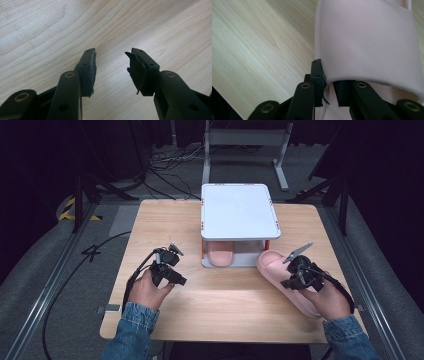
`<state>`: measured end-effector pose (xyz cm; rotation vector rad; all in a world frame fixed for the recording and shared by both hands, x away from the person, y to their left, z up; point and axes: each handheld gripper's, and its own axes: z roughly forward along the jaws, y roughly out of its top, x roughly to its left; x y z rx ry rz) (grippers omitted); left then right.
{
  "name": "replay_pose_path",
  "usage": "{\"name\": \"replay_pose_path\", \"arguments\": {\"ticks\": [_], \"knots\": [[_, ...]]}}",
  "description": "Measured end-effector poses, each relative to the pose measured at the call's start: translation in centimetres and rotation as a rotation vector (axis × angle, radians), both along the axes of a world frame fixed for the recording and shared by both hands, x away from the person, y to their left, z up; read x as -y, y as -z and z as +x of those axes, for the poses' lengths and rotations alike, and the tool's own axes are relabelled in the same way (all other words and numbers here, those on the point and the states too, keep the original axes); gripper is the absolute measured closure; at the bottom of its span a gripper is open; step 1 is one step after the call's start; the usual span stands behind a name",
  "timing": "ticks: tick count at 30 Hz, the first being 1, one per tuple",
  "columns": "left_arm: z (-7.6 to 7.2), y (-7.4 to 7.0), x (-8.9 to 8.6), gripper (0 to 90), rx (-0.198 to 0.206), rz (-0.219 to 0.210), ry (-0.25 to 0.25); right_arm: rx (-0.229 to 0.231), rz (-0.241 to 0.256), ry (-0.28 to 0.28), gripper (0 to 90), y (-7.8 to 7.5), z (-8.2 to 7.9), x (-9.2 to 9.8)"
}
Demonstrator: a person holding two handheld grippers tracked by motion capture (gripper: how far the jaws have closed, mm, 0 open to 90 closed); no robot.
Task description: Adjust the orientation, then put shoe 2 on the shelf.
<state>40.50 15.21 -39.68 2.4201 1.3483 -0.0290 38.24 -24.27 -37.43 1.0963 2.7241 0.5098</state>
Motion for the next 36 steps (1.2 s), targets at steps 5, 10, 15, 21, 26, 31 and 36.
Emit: {"name": "replay_pose_path", "arguments": {"ticks": [5, 10, 15, 21, 26, 31, 36], "knots": [[0.1, 0.0, -0.3, 56.7, -0.002, -0.003, -0.007, 0.002, 0.015, 0.025, 78.8, 0.3, 1.3, -2.4], [-0.1, 0.0, -0.3, 56.7, 0.002, -0.005, -0.005, 0.003, 0.008, 0.029, 78.4, 1.0, 2.5, -4.9], [-0.2, 0.0, -0.6, 56.8, 0.000, -0.007, -0.011, 0.024, 0.014, 0.064, 78.4, 1.5, 3.7, -6.6], [-0.2, -0.1, -0.8, 56.8, 0.002, -0.009, -0.010, 0.035, 0.019, 0.130, 77.0, 2.1, 4.9, -7.3], [-0.1, 0.1, -0.6, 56.9, -0.002, -0.005, -0.008, 0.036, -0.005, 0.122, 74.3, 2.7, 5.3, -8.2], [-0.1, 0.0, -0.5, 56.9, -0.001, -0.007, -0.006, 0.045, -0.012, 0.118, 60.7, 2.9, 4.9, -8.2], [0.0, 0.0, -0.4, 56.8, -0.005, -0.008, -0.004, 0.065, 0.026, 0.107, 56.9, 1.5, 3.2, -6.4]]}}
